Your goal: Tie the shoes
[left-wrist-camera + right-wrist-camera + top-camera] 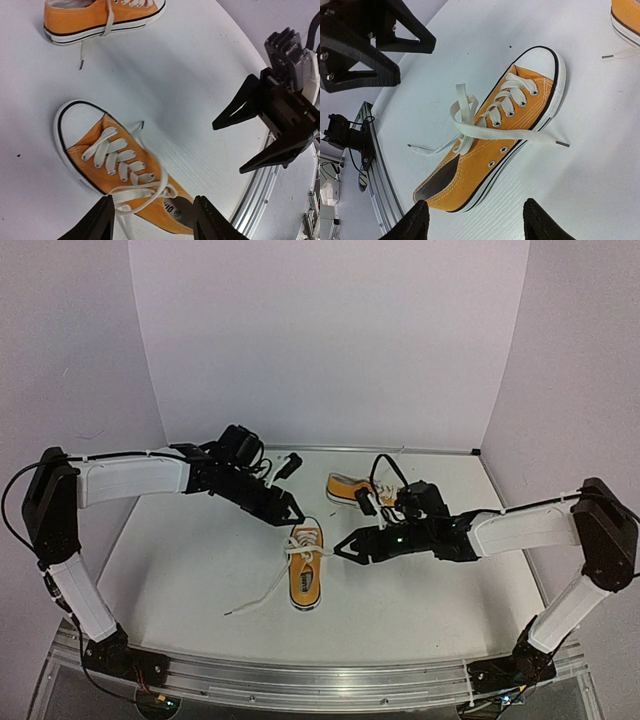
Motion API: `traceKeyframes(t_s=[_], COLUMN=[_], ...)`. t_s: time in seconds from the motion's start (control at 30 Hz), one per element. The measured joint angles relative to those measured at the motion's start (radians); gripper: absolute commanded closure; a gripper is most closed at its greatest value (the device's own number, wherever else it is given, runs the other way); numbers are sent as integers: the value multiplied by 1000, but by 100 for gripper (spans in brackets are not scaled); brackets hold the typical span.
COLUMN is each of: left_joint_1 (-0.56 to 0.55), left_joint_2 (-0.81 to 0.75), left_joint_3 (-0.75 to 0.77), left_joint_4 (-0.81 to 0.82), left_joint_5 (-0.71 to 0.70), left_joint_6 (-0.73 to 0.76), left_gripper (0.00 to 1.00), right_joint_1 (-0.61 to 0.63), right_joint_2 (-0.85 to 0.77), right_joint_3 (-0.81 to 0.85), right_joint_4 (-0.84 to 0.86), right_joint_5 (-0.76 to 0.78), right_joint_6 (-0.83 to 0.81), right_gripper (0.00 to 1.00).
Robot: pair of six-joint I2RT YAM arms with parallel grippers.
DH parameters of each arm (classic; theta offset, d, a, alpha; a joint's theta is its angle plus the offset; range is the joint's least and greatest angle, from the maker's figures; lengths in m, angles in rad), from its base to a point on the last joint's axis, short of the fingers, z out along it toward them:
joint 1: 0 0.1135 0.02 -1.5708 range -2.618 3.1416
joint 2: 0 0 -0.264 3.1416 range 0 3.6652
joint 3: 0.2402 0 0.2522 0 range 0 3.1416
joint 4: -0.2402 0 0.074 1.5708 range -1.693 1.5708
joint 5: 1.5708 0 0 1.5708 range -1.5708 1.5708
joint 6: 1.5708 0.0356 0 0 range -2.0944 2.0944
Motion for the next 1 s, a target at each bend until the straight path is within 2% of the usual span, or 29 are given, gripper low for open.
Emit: traceKeyframes(t_s=[0.27, 0.43, 0.63, 1.0], left_joint_1=[46, 45, 45, 45], left_joint_2=[29, 77, 91, 95], left_joint_3=[-19, -19, -18, -14], left_joint_4=[-44, -47, -47, -47], left_joint_5=[-10, 9, 20, 32], left_joint_6=[58, 61, 68, 79], left_gripper=[47, 47, 48, 48], right_joint_1=[-15, -34, -55, -57], right_joint_2=[155, 248, 277, 362], right_joint_3=[157, 212, 212, 226], right_joint_4=[-28, -29, -49, -108], right_joint_5=[-34, -84, -98, 9], right_joint_6=[-97, -133, -196, -322], right_gripper=[35, 42, 50, 53])
